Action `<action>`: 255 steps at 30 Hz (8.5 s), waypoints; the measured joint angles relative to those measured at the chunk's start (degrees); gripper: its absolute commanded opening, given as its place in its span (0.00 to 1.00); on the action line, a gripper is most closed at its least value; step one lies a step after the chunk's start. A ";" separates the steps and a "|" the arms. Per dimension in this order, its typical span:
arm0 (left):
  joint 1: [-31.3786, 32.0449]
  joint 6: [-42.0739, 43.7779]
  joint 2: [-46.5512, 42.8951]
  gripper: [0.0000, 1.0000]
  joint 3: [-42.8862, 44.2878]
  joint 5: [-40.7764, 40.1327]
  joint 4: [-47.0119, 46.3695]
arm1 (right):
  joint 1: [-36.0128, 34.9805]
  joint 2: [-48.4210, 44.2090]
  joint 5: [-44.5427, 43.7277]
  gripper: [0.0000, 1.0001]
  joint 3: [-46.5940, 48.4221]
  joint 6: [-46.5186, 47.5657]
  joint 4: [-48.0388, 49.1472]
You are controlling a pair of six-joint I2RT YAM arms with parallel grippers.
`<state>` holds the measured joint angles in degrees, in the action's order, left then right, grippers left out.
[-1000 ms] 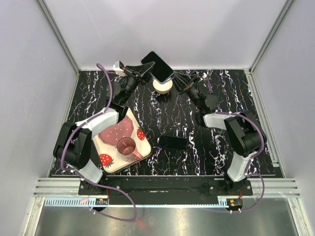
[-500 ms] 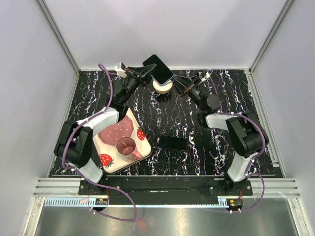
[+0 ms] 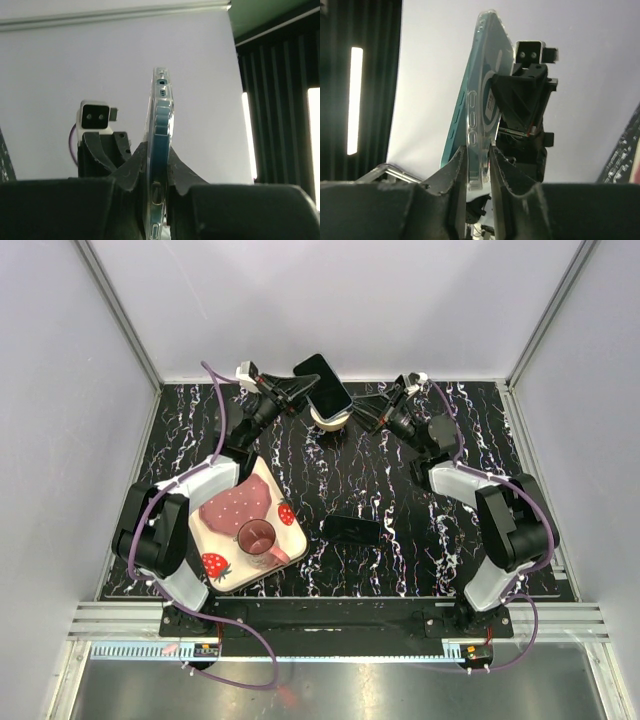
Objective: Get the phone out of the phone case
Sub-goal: Remove the phone case from the phone.
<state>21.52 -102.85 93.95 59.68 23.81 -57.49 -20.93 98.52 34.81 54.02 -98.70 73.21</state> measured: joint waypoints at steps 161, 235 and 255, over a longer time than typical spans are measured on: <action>24.11 51.41 27.93 0.63 35.91 -13.66 84.32 | -3.19 -8.33 -35.45 0.00 -2.89 74.88 -90.09; 25.97 80.37 -2.54 0.70 -14.95 -20.35 23.19 | -6.45 2.05 -30.53 0.00 25.05 56.83 -125.15; 29.49 87.14 -1.97 0.62 -13.35 -24.63 27.61 | -6.45 1.97 -29.09 0.00 25.05 56.15 -125.09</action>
<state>51.00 -15.70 91.98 46.33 -0.82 -29.89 -27.38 100.49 5.72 79.07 -42.54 -51.88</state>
